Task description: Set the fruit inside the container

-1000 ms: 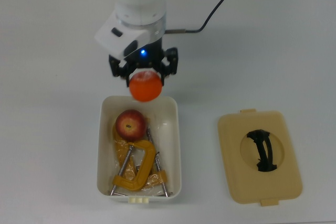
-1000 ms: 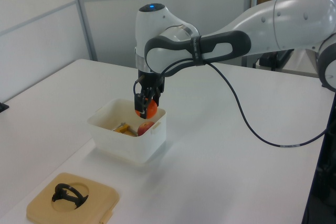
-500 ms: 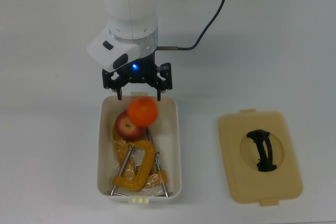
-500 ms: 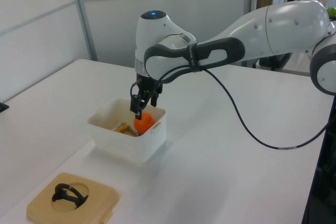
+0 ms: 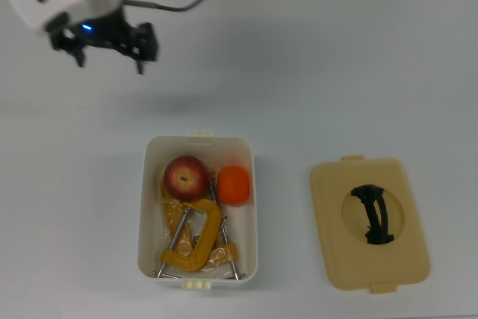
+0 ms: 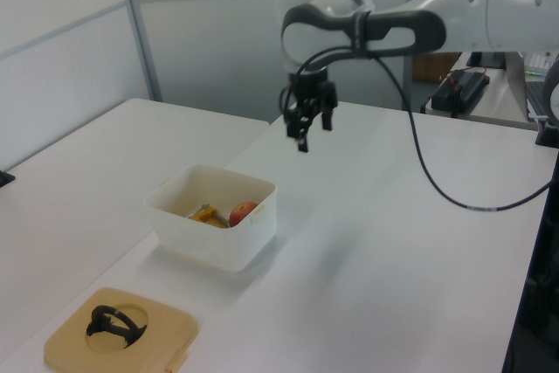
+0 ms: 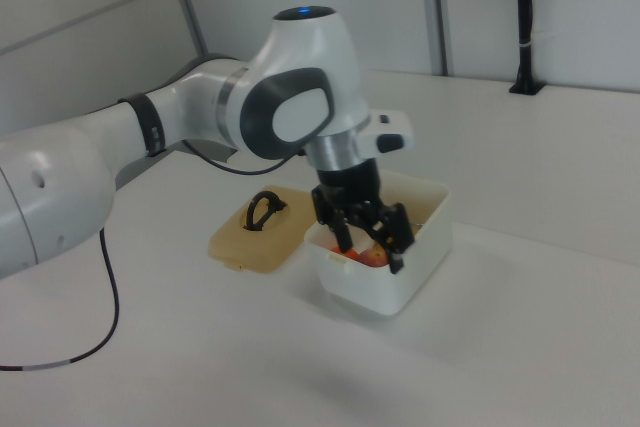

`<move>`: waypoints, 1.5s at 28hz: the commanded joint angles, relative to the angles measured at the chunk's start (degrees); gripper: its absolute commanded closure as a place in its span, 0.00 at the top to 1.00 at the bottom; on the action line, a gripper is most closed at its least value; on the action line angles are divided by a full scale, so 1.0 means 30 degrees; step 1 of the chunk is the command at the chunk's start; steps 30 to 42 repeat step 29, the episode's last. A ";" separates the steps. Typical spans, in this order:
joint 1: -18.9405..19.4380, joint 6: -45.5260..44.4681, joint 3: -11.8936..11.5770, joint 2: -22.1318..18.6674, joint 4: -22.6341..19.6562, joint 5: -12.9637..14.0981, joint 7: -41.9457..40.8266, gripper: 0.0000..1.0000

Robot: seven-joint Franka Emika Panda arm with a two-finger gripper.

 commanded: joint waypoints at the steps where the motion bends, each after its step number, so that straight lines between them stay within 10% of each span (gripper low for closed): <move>1: -0.1316 -0.0259 -0.0074 -0.0248 -0.0348 0.0103 -0.1470 1.00; 42: -0.3398 -0.1051 0.0189 -0.0541 -0.0348 0.0162 -0.2966 1.00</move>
